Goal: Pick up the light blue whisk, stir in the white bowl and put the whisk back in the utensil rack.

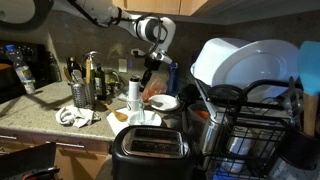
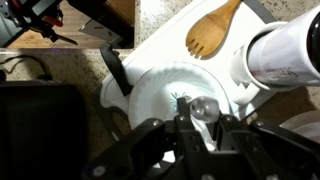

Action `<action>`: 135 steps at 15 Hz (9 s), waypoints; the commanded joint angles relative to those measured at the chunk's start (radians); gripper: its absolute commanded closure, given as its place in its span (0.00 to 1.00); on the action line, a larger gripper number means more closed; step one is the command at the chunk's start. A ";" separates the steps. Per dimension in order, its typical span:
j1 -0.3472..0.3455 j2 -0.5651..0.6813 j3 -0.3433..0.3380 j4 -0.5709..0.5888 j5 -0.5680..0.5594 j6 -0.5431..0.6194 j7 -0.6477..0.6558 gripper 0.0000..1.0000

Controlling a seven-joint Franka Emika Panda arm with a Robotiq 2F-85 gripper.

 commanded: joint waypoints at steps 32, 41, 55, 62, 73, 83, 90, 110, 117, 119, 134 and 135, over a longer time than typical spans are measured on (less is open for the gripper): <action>-0.108 -0.121 0.050 0.142 0.377 -0.275 -0.222 0.89; -0.109 -0.028 0.121 0.197 0.678 -0.317 -0.342 0.89; -0.073 -0.041 0.093 0.167 0.657 -0.552 -0.388 0.78; -0.075 -0.066 0.083 0.162 0.643 -0.560 -0.389 0.78; -0.012 -0.043 0.117 0.222 0.668 -0.554 -0.396 0.89; 0.060 -0.033 0.130 0.234 0.644 -0.539 -0.388 0.89; 0.113 -0.017 0.132 0.254 0.577 -0.540 -0.382 0.89; 0.175 -0.092 0.132 0.181 0.524 -0.343 -0.397 0.89; 0.167 -0.128 0.147 0.156 0.568 -0.394 -0.391 0.89; 0.170 -0.138 0.147 0.152 0.567 -0.406 -0.392 0.89; 0.209 -0.224 0.152 0.050 0.526 -0.423 -0.401 0.89; 0.212 -0.226 0.154 0.039 0.525 -0.424 -0.405 0.89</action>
